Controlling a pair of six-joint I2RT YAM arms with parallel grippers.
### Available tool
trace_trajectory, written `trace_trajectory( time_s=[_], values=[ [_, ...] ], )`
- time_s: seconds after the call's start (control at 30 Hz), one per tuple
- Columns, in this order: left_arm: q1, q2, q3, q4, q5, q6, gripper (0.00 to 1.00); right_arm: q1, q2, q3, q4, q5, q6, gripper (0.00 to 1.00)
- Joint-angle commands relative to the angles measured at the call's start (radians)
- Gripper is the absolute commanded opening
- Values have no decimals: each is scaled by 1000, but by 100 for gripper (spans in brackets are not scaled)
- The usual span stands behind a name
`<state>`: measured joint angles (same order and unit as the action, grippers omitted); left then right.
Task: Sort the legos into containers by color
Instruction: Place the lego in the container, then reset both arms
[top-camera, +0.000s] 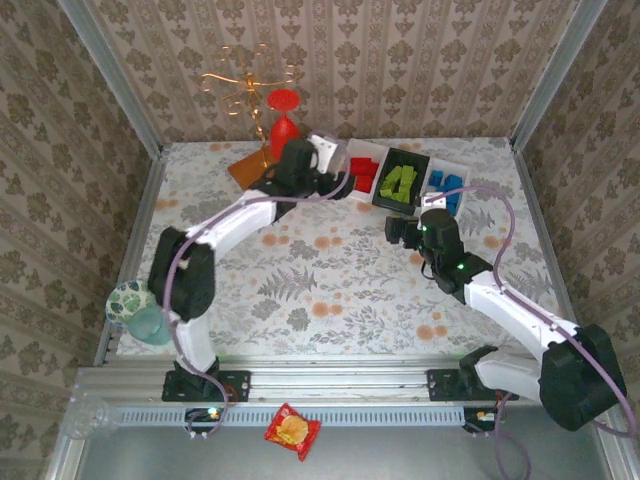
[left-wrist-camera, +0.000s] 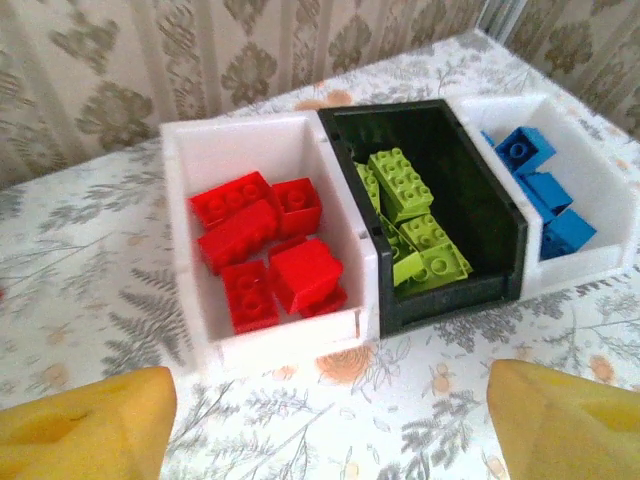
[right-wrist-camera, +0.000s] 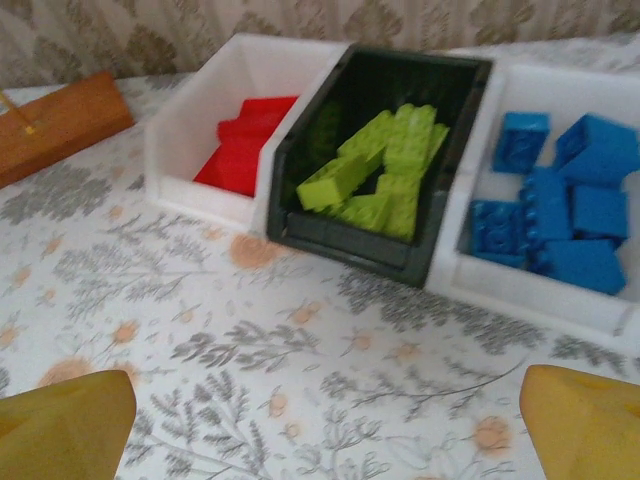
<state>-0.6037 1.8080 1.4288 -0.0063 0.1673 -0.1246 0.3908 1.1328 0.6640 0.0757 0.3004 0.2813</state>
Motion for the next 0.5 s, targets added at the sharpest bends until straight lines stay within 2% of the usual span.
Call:
trace_trajectory(
  time_s=[0.0, 0.2, 0.27, 0.37, 0.47],
  values=[
    [49, -152, -185, 119, -67, 24, 85, -24, -60, 53, -58, 134, -51, 100],
    [140, -475, -536, 158, -229, 55, 94, -97, -123, 58, -101, 235, -47, 100],
    [200, -573, -645, 174, -285, 76, 100, -121, -138, 43, -102, 277, -32, 100],
    [256, -678, -775, 231, -360, 95, 100, -153, -152, -33, -13, 333, -50, 100],
    [298, -723, -837, 249, -440, 120, 100, -180, -145, -104, 96, 424, -75, 100]
  ],
)
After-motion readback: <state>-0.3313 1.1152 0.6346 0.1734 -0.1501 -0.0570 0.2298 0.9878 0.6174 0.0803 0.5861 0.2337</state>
